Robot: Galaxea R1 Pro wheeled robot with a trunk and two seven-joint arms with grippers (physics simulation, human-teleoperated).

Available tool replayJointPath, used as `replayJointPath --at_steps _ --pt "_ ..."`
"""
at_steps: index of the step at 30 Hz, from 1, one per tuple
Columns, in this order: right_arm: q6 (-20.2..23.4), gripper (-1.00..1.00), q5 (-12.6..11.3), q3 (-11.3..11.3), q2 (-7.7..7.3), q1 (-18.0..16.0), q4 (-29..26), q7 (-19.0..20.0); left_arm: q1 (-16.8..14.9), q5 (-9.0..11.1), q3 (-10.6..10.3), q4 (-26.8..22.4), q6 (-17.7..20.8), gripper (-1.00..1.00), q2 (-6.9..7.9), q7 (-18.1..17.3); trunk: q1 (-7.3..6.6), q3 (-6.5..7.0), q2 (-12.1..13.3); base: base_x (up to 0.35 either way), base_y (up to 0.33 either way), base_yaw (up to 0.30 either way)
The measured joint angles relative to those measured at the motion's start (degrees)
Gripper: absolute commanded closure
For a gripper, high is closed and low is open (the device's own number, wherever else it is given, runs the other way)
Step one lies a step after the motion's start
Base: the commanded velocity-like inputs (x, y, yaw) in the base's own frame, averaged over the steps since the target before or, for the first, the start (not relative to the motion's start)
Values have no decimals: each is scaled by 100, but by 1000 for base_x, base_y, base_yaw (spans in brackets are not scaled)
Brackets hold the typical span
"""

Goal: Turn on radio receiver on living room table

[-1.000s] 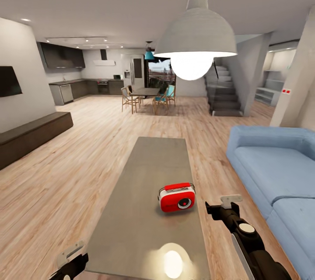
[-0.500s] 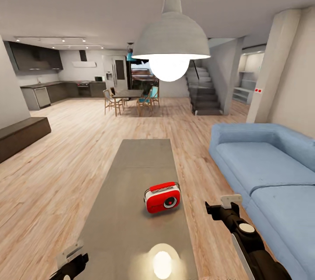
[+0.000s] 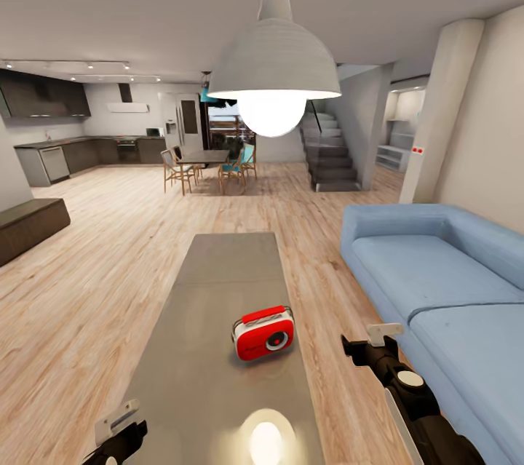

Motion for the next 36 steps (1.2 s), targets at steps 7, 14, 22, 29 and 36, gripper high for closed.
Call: replayJointPath --at_steps 7,14,22,29,36 --pt "1 -100 3 0 0 0 0 -1 -1 0 0 0 0 -100 0 0 0 0 0 319 7 0" --pt "-5 -100 22 10 0 0 0 1 -1 0 -1 0 0 -100 0 0 0 0 0 262 1 0" --pt "-18 -100 26 9 0 0 0 -5 -1 0 -6 0 0 -100 0 0 0 0 0 16 0 0" --pt "-408 -100 -5 16 0 0 0 -12 0 0 -2 0 0 -100 0 0 0 0 0 9 0 0" --pt "-432 -100 -9 24 0 0 0 -3 1 0 -3 0 0 -100 0 4 0 0 0 144 0 0"
